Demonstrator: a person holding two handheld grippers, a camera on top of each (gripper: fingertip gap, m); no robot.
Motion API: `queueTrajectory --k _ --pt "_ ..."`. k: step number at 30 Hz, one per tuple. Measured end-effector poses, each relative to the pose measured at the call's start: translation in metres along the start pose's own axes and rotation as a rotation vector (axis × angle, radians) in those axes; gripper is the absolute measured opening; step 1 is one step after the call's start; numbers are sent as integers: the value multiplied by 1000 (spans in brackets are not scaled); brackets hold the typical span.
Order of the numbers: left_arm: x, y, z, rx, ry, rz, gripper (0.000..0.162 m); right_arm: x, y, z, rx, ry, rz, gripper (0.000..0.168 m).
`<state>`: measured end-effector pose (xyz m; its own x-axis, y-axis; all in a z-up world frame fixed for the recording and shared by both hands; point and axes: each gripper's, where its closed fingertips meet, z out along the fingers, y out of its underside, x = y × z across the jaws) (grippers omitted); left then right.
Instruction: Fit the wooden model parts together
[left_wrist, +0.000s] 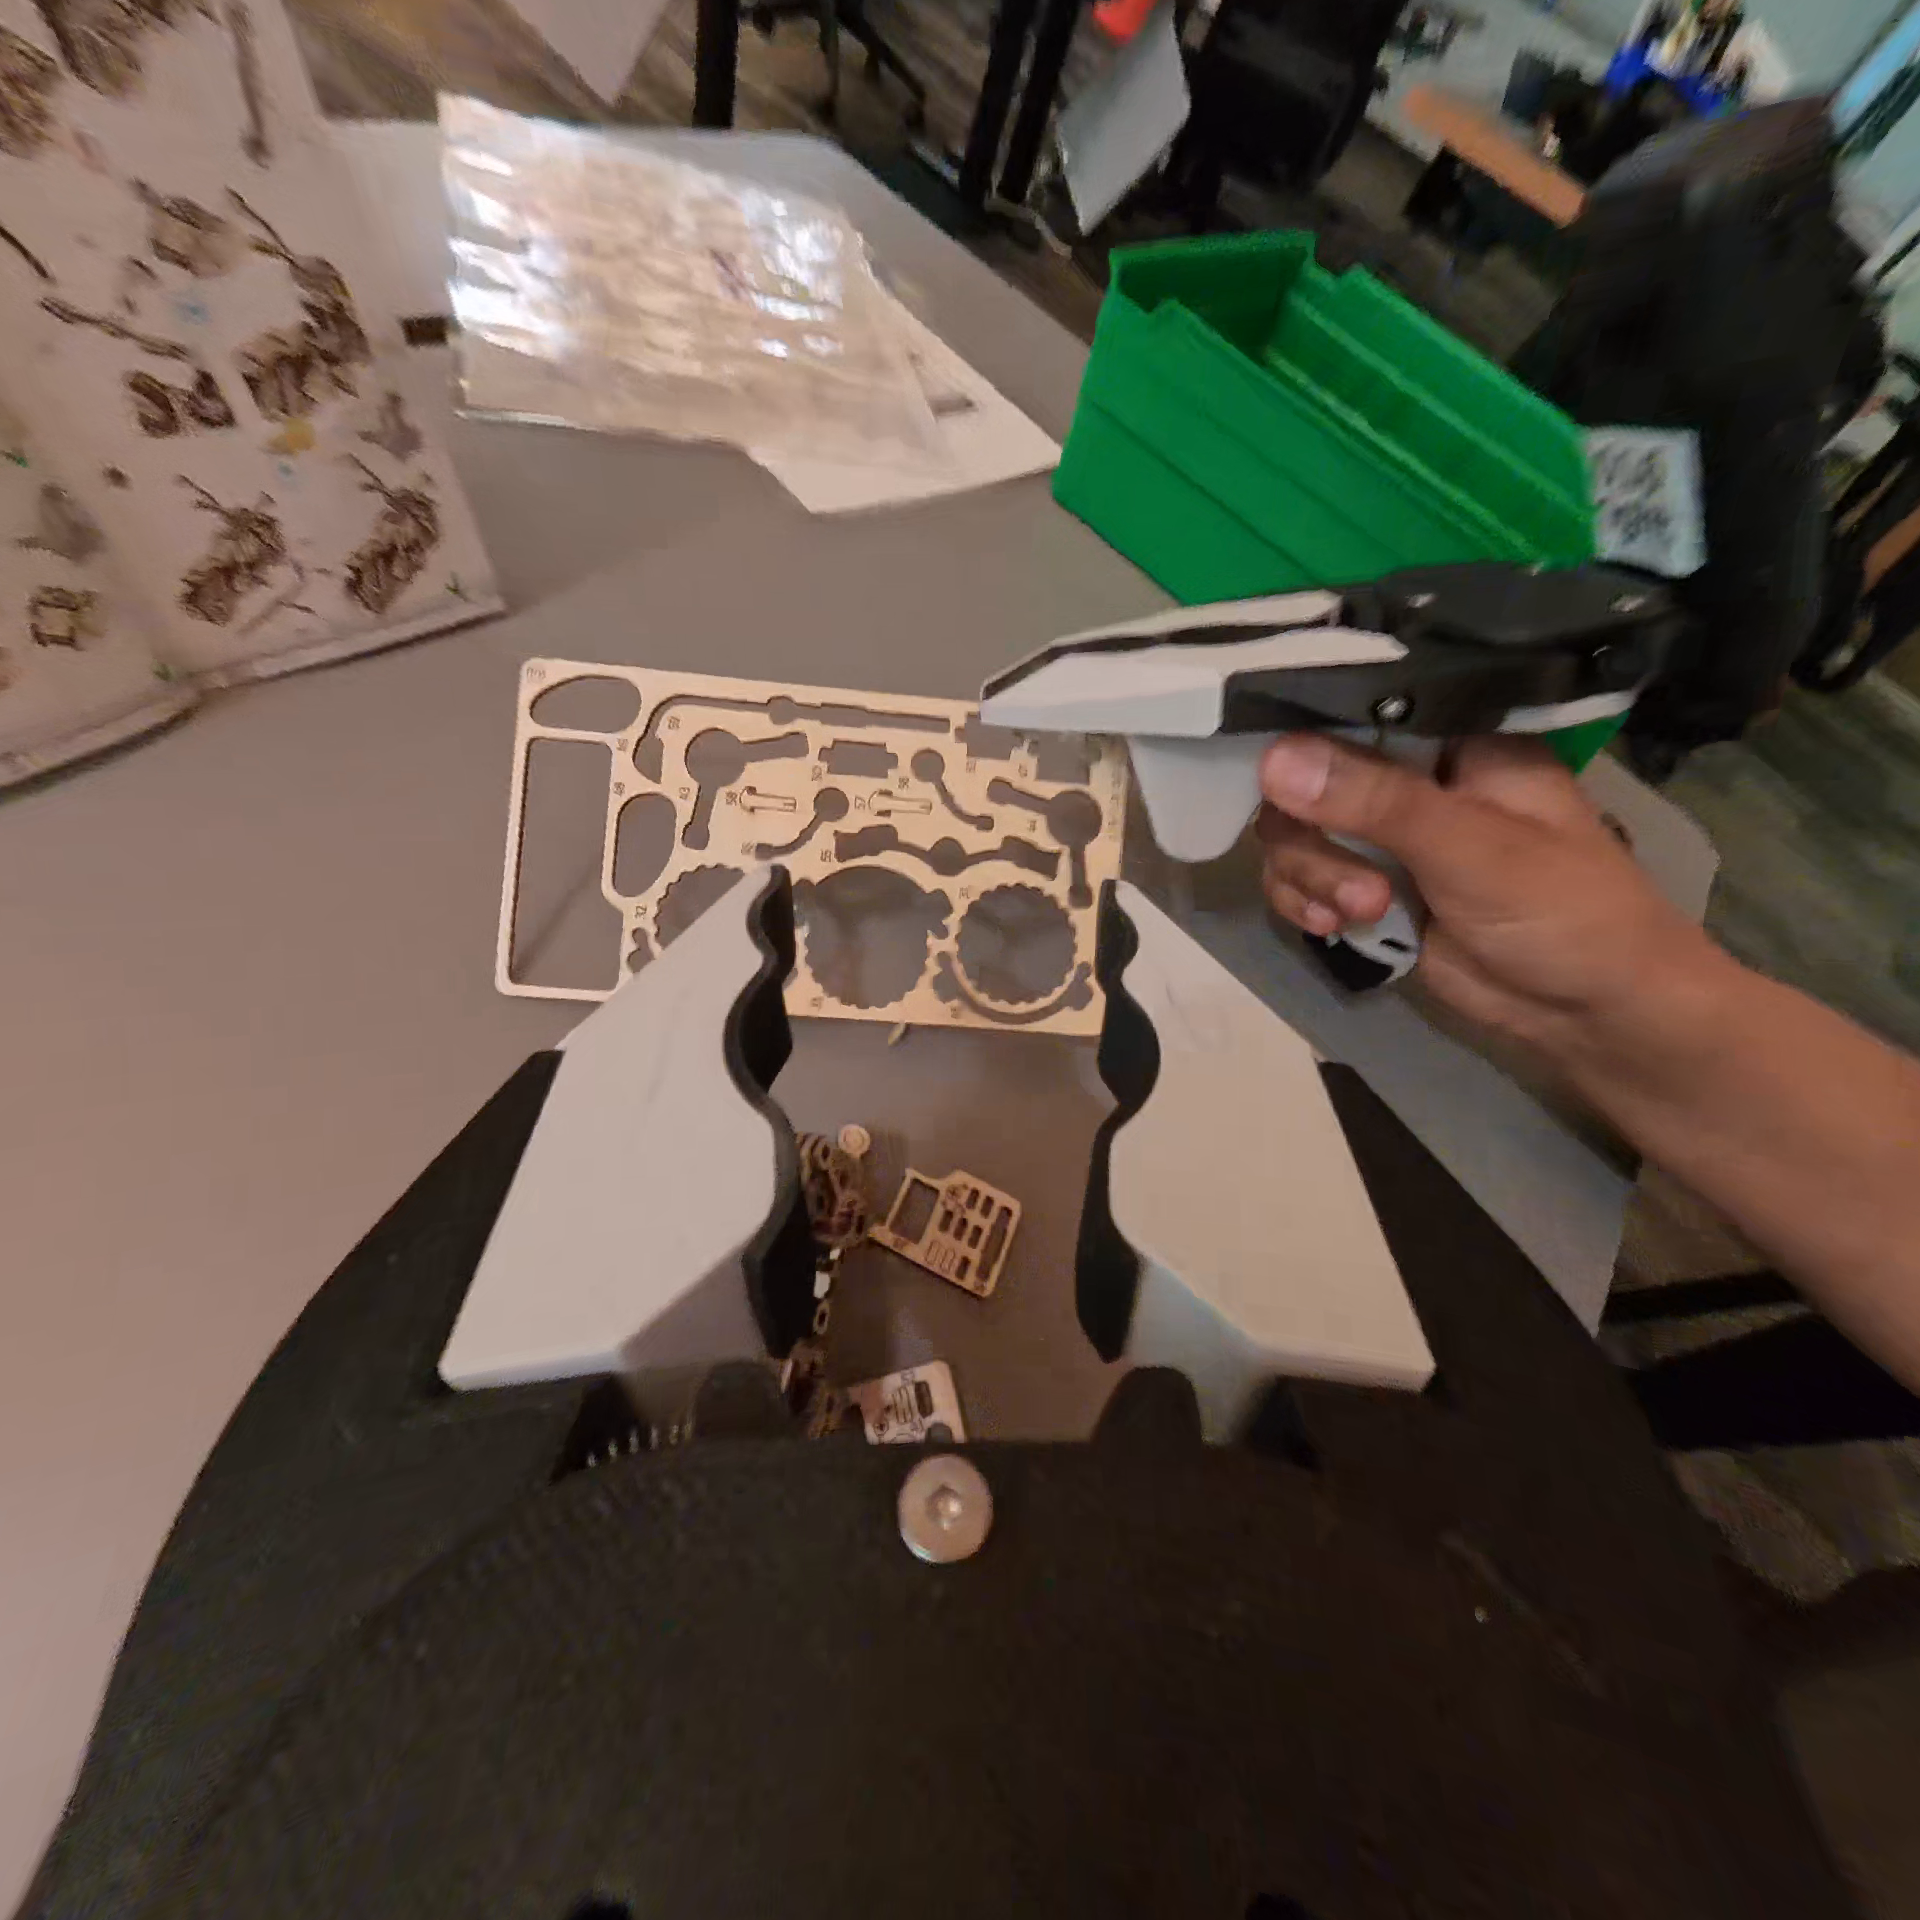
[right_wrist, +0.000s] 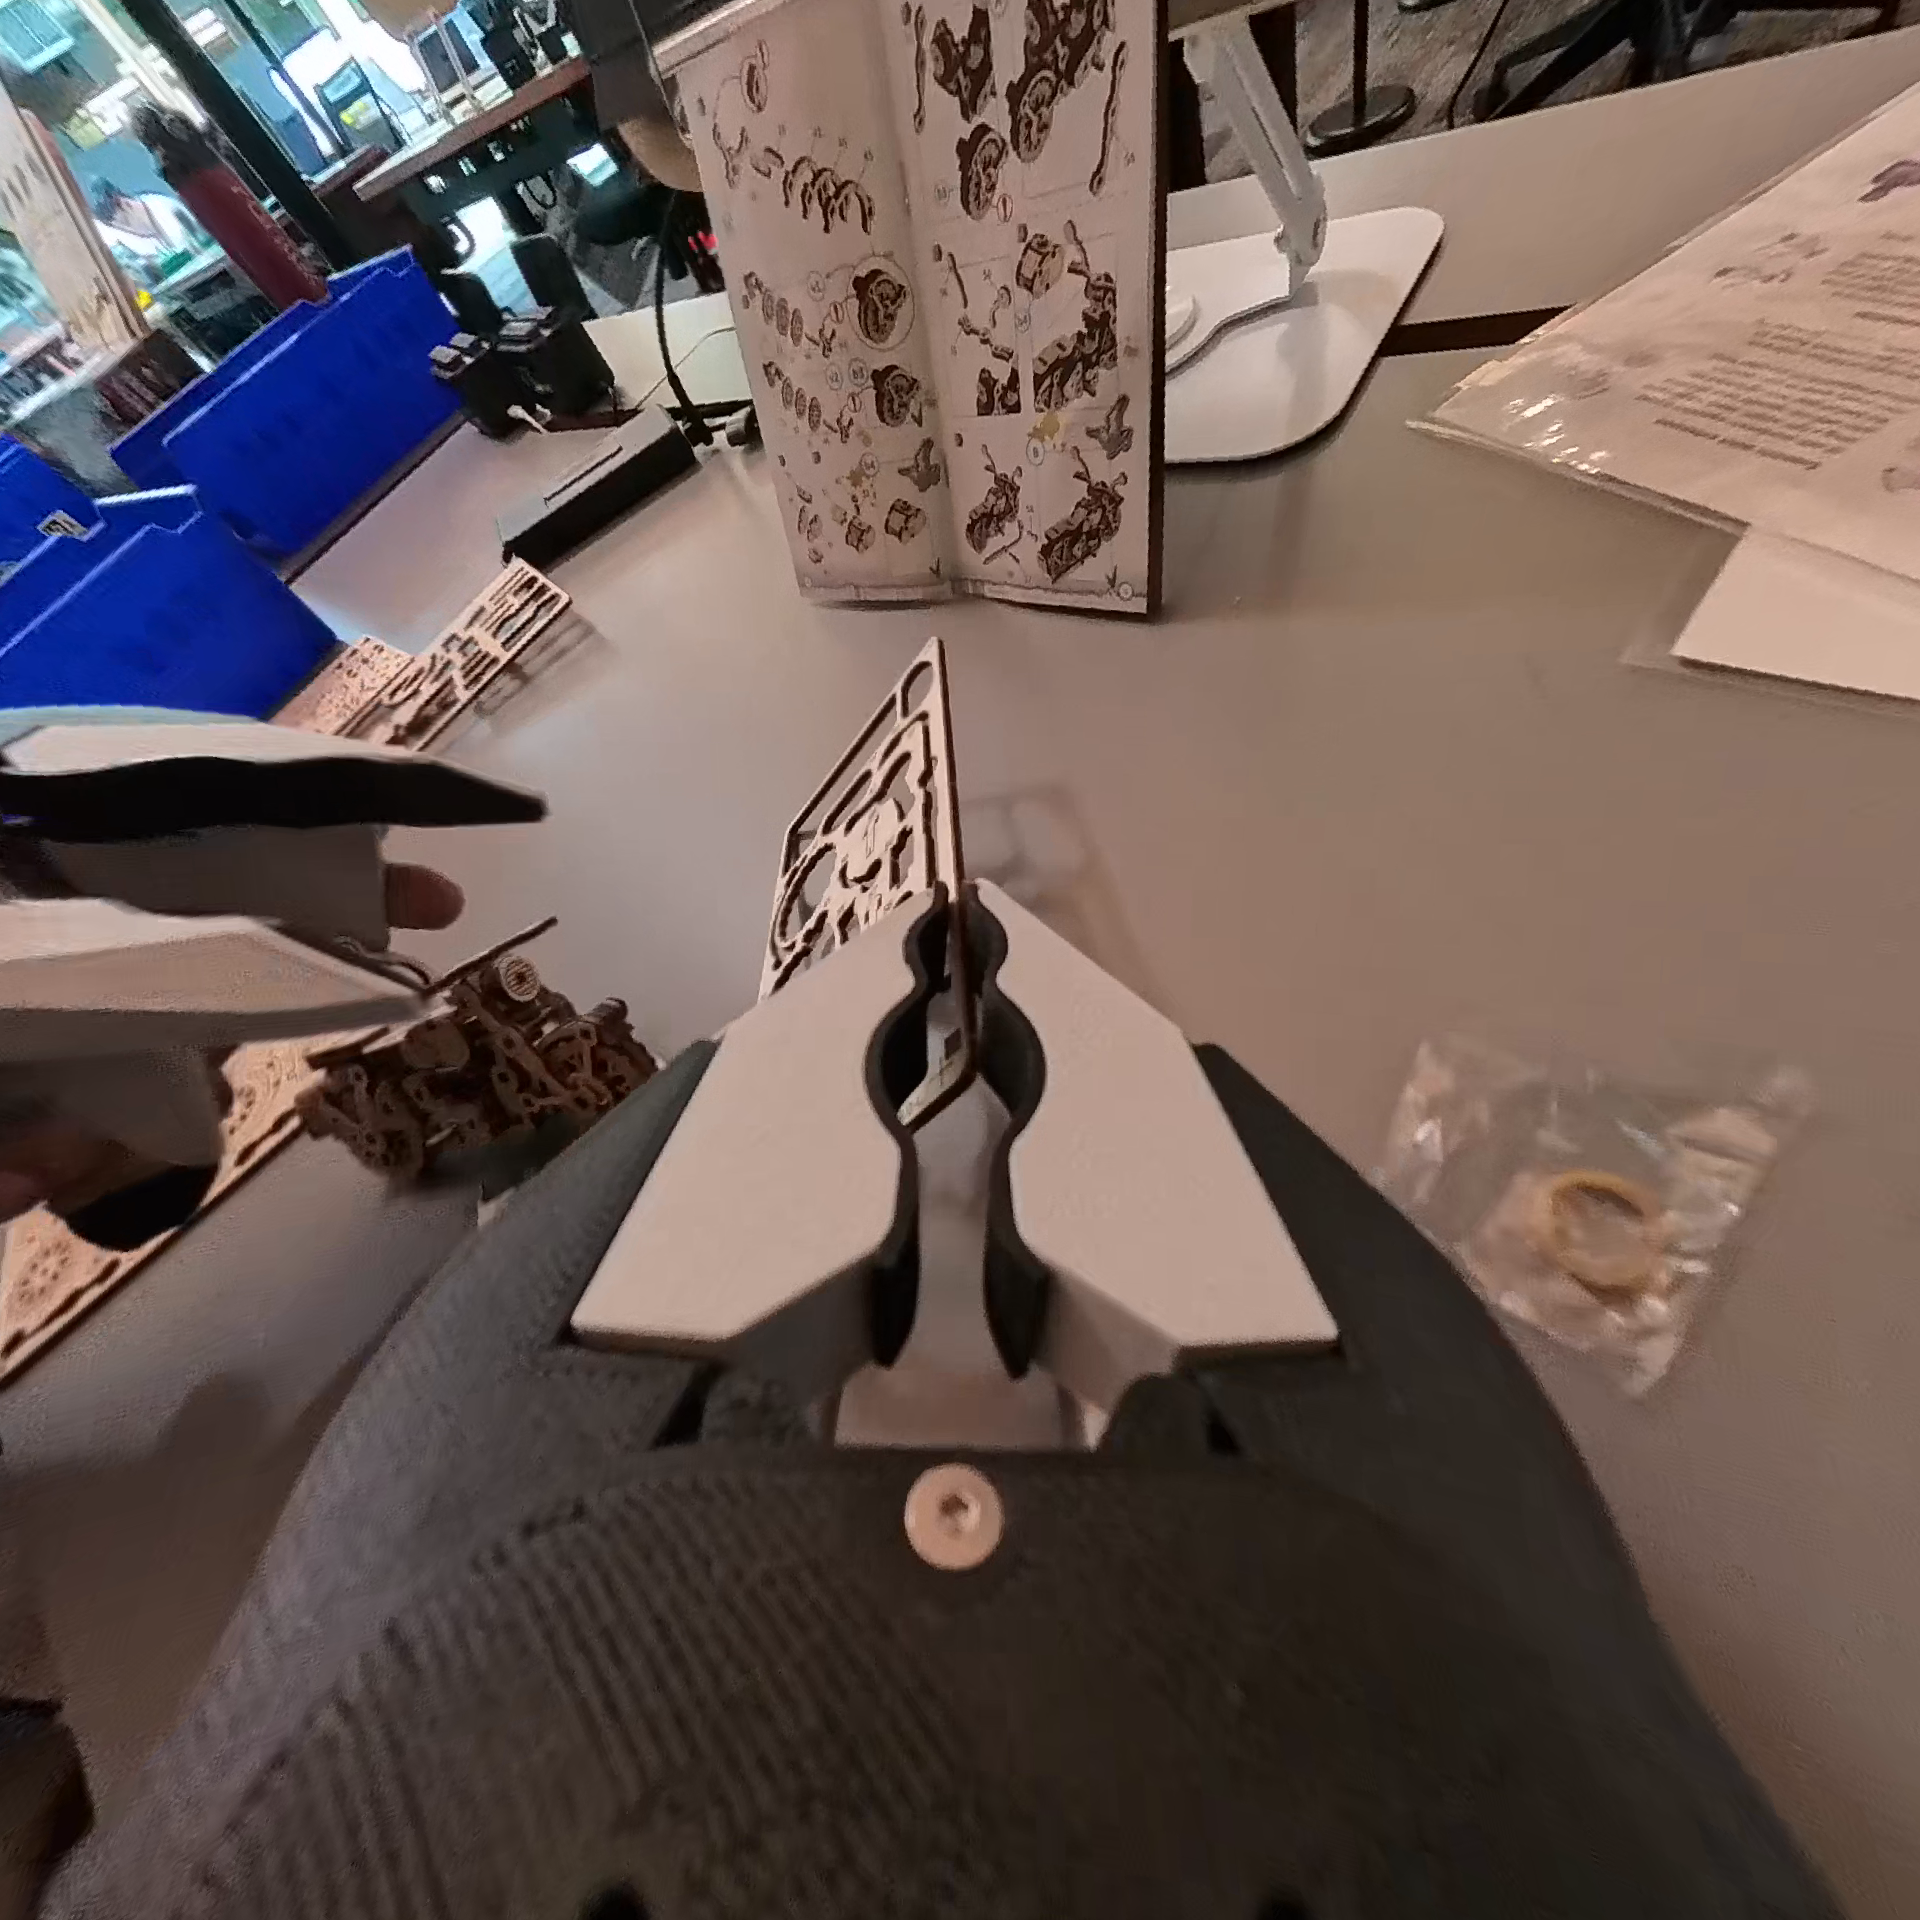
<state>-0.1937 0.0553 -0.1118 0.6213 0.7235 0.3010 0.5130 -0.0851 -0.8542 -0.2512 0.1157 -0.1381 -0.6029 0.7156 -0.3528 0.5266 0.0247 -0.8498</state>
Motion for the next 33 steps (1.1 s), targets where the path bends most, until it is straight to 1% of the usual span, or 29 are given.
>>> queueTrajectory --k 2,5,6,9,11,13,17,19,21,23,24,26,28,33 --pt "2 8 5 -32 -44 47 56 -1 3 -14 -1 19 -23 0" --pt "5 22 10 -128 -98 89 56 0 11 -38 5 66 -63 0" --pt "6 23 11 -142 -119 106 56 1 14 -46 10 78 -66 0" --pt "12 13 7 -117 -156 162 56 3 21 -63 28 72 -27 0" --pt "24 7 2 -103 -146 172 56 5 23 -73 41 60 13 0" --pt "42 2 -3 -81 -125 176 57 8 26 -82 47 63 28 0" --pt "82 -1 -7 -36 -118 266 56 11 33 -98 48 78 32 0" --pt "102 7 -2 -32 -93 275 54 10 37 -106 51 74 43 0" --pt "120 21 8 -44 -40 238 47 8 43 -112 50 68 55 0" --pt "127 44 22 -115 -14 203 40 5 48 -118 49 60 65 0" --pt "129 57 29 -163 -7 192 31 3 50 -122 52 54 72 0" --pt "129 79 39 -241 -14 188 30 0 52 -128 61 42 87 0" --pt "128 93 48 -285 -34 205 31 -2 51 -135 69 34 94 0" --pt "136 99 66 -260 5 153 31 -4 54 -138 49 9 99 0"
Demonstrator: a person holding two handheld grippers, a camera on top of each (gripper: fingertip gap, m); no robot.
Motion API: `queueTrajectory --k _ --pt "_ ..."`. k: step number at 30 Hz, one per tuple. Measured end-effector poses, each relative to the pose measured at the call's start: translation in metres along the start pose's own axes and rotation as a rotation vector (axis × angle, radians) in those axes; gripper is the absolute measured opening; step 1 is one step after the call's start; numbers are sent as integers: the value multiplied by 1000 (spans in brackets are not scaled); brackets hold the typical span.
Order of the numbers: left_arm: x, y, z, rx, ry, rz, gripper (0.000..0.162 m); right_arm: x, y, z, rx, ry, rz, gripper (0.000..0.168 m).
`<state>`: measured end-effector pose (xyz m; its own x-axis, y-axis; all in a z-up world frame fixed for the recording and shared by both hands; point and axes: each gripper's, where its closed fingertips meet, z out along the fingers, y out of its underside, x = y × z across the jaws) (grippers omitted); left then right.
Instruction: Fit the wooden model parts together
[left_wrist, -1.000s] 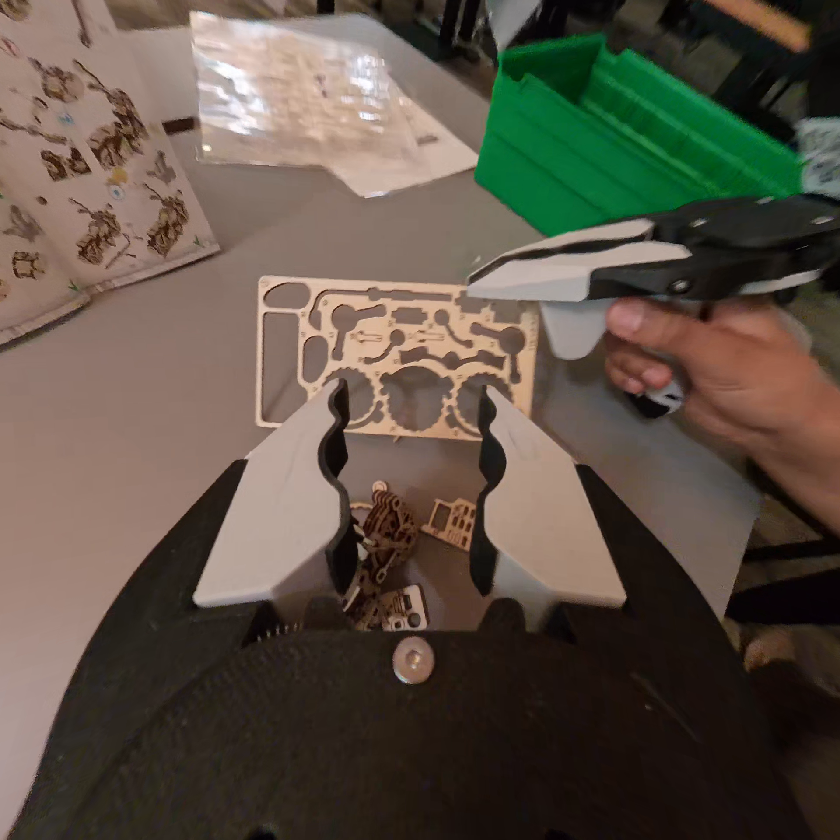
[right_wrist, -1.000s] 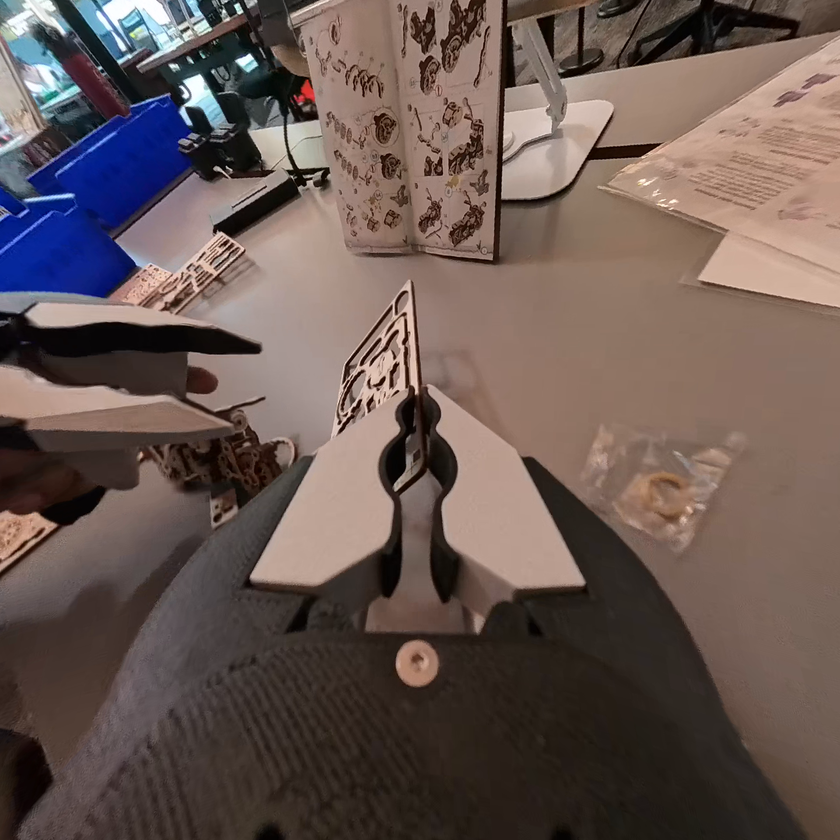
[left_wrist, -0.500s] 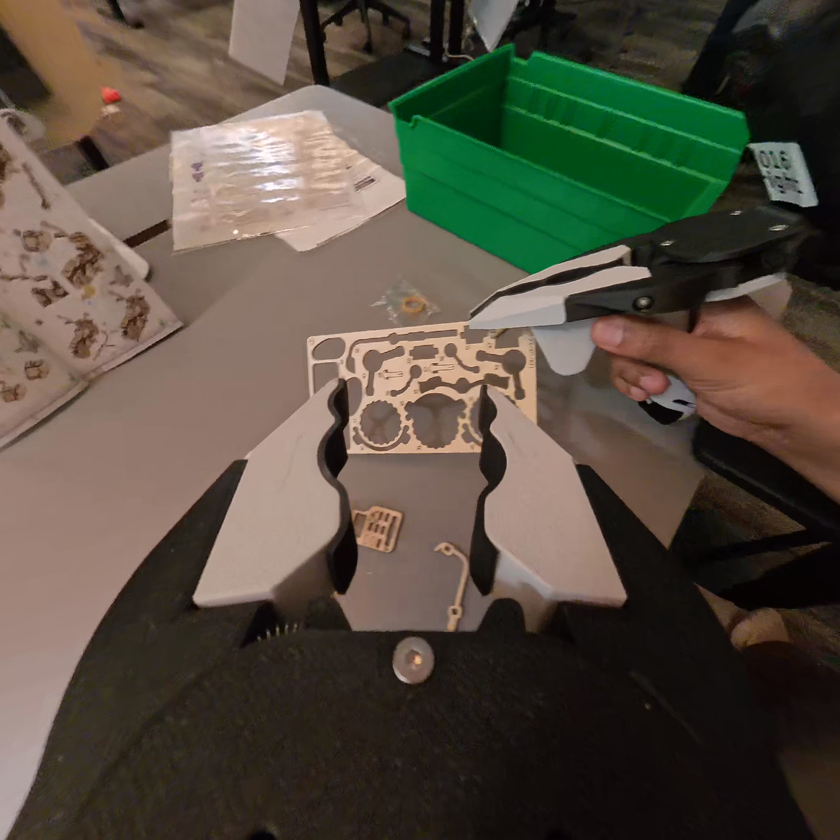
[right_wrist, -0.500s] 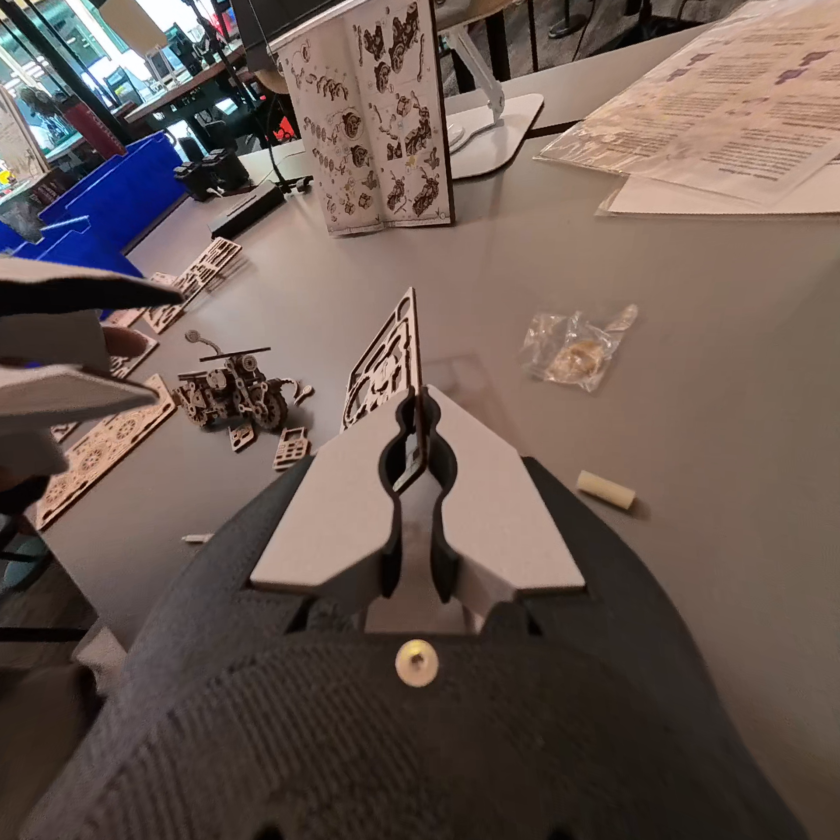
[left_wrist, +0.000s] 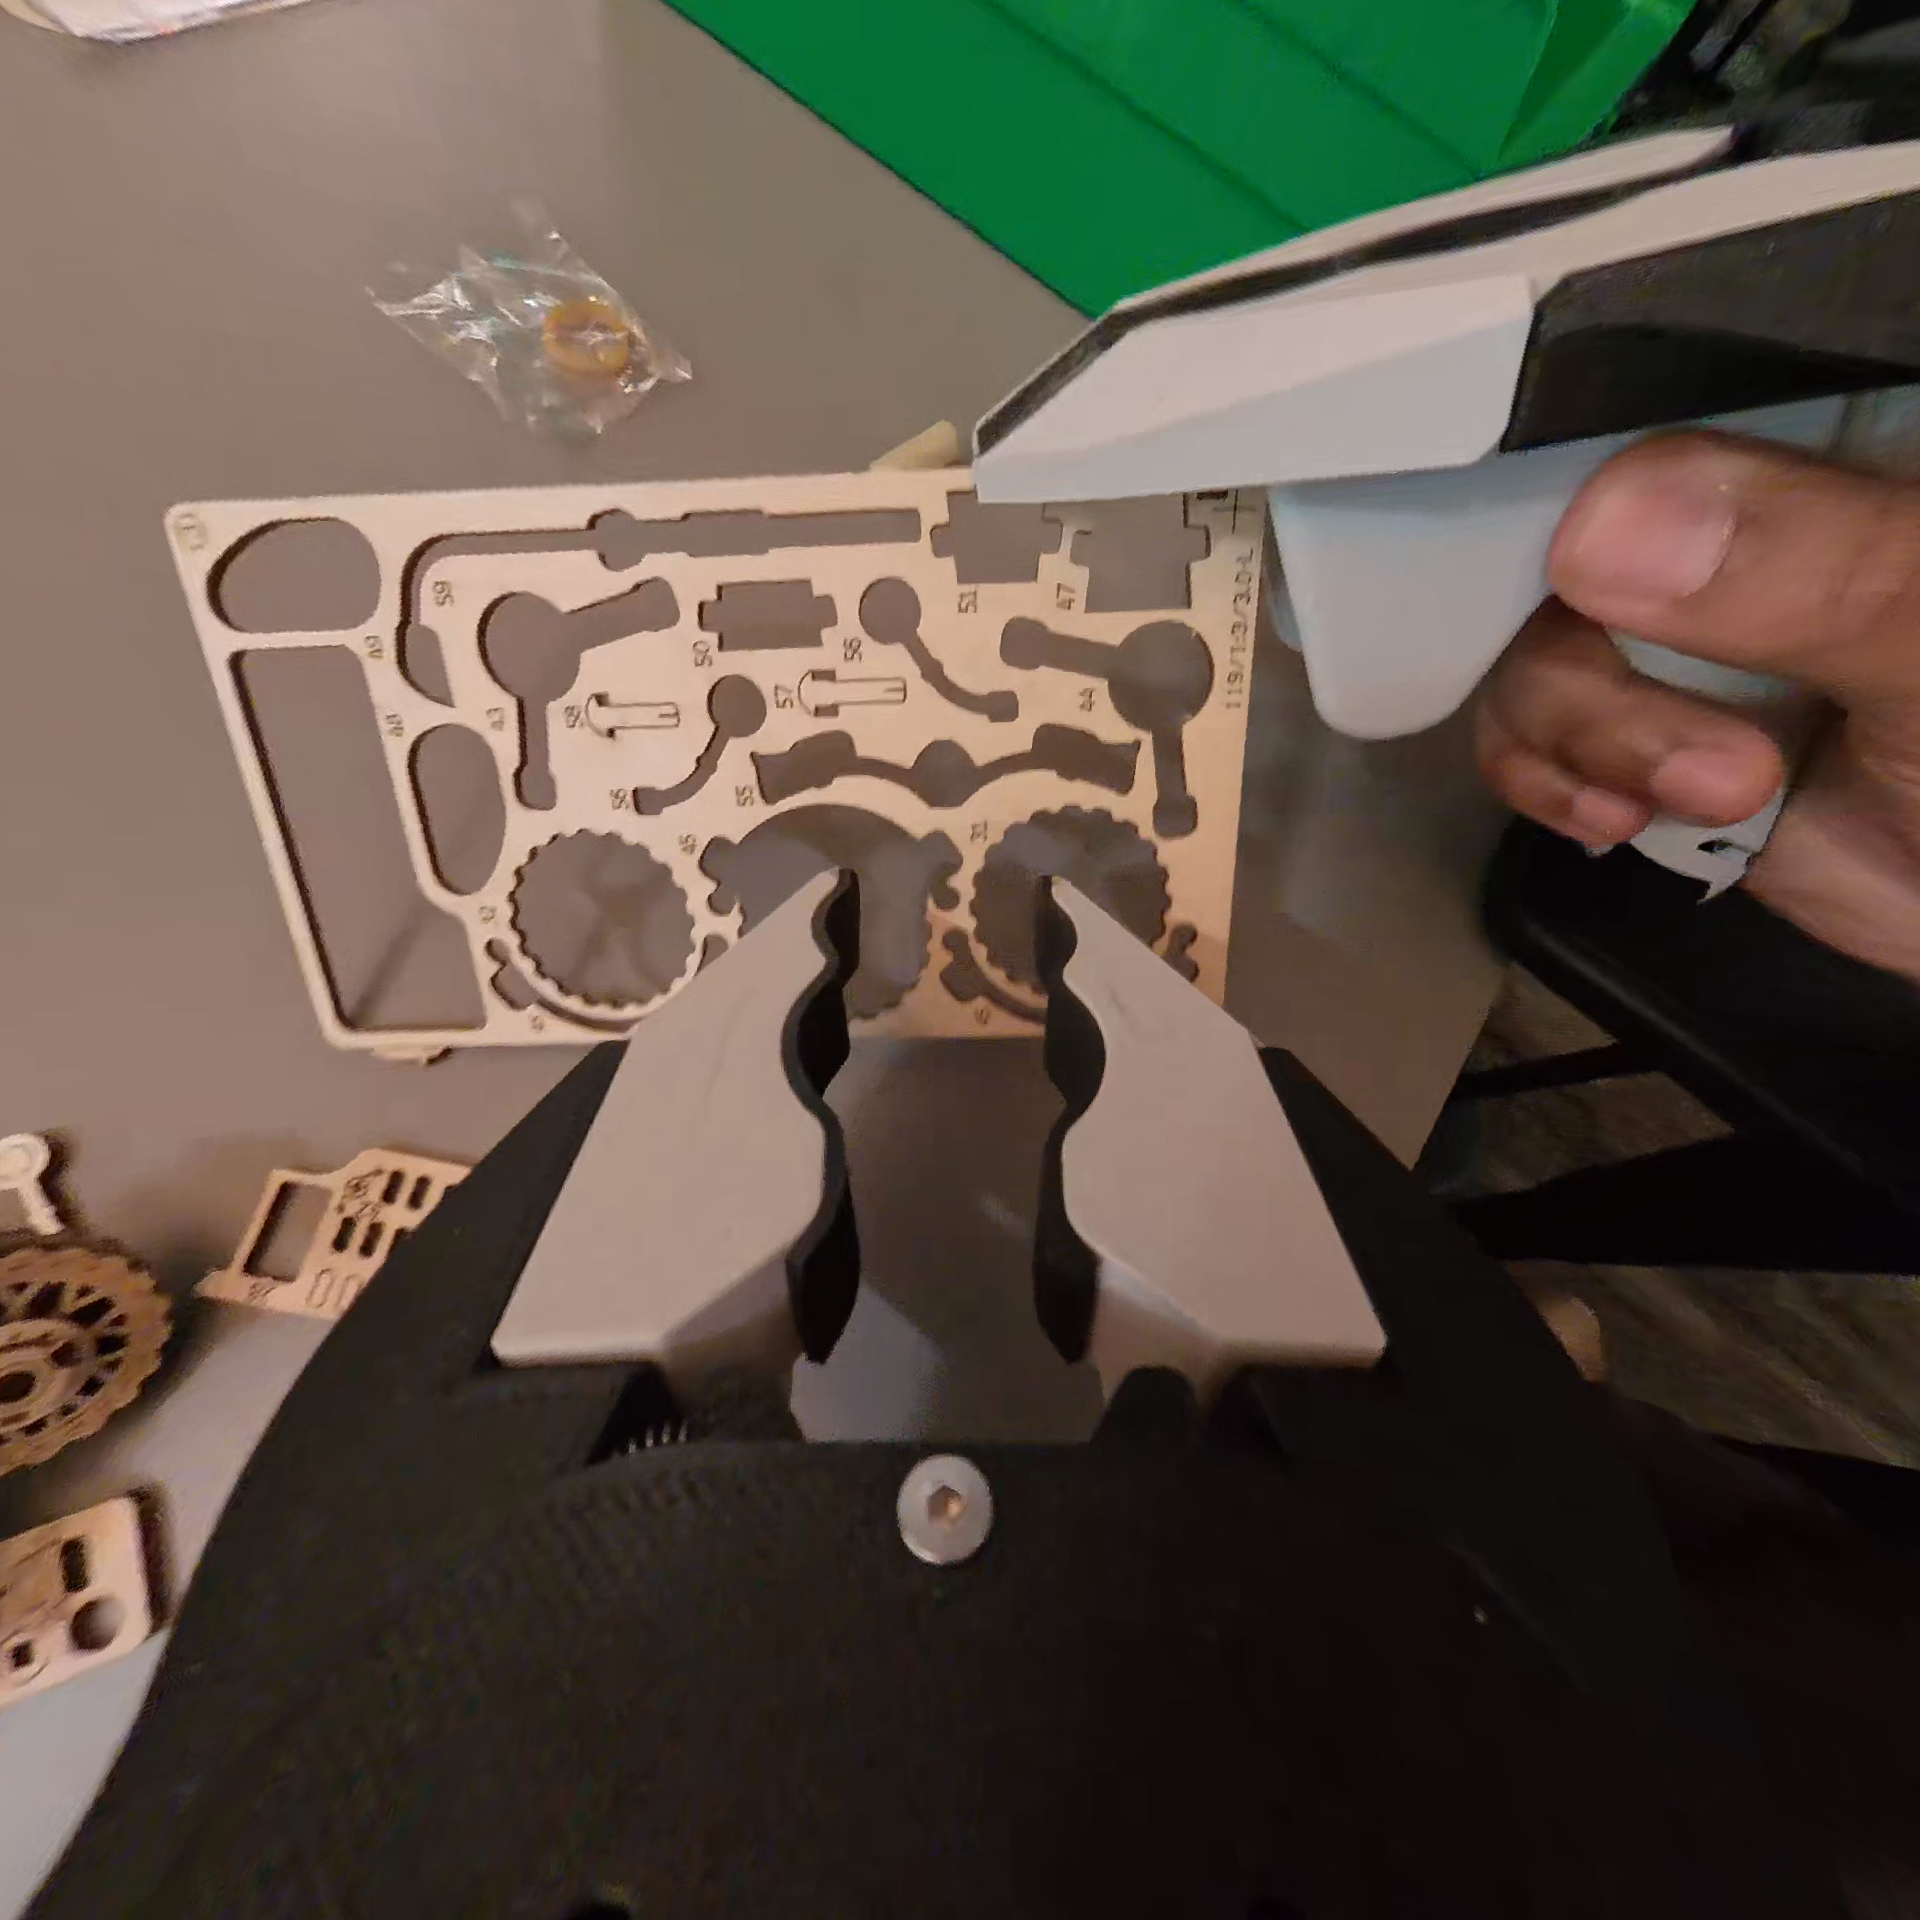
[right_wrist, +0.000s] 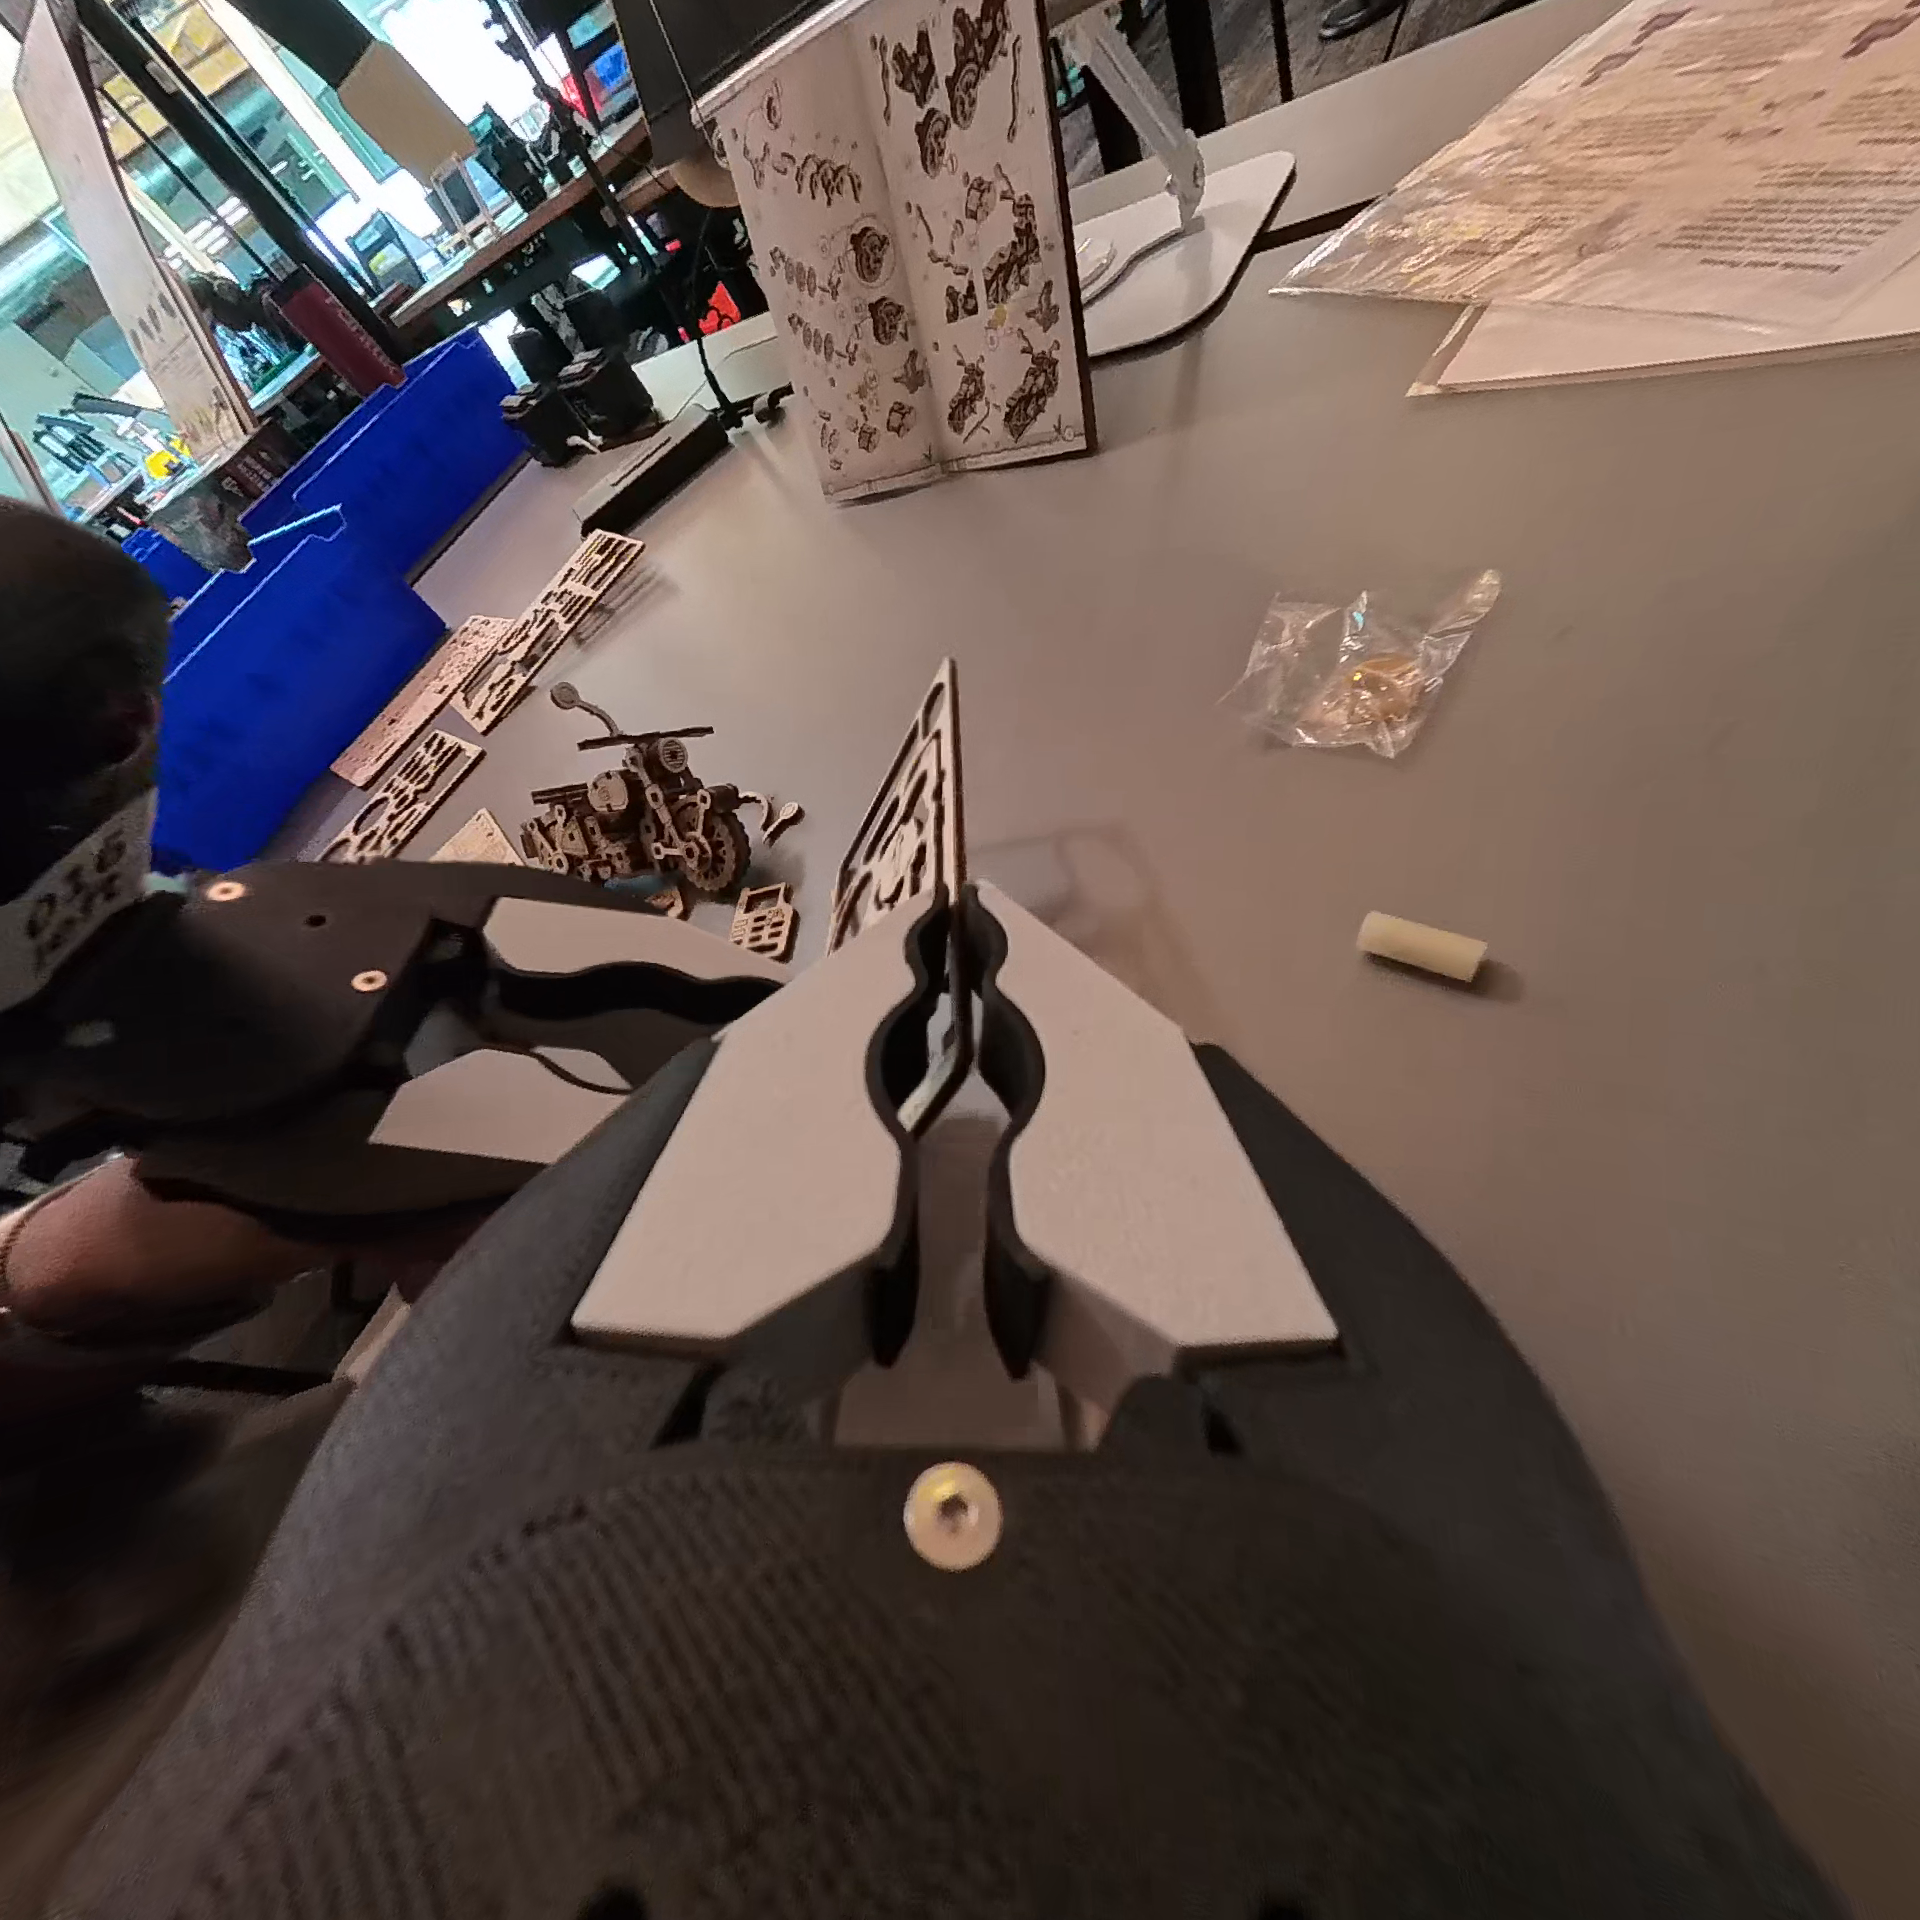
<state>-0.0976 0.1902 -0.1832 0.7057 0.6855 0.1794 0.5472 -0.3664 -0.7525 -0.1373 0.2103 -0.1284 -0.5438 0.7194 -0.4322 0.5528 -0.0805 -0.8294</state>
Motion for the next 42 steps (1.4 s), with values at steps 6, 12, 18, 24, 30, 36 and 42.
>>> queueTrajectory --k 6,12,18,24,30,36,42 --pt "-4 -3 8 19 -3 -36 13 -1 1 3 -10 -36 13 0" --pt "-7 -12 -9 66 -56 103 13 -10 -9 -2 17 -118 8 29" --pt "3 -1 -23 96 -69 343 14 -37 12 6 -119 -288 59 32" --pt "1 -7 -59 295 -54 285 39 -63 11 6 -92 -457 132 1" --pt "-28 -20 -110 497 131 -165 60 -85 -11 -3 38 -633 269 1" --pt "-21 -24 -134 574 467 -419 48 -124 -6 -2 43 -744 260 1" --pt "-33 -30 -152 676 596 -569 5 -143 20 10 -46 -726 137 4"
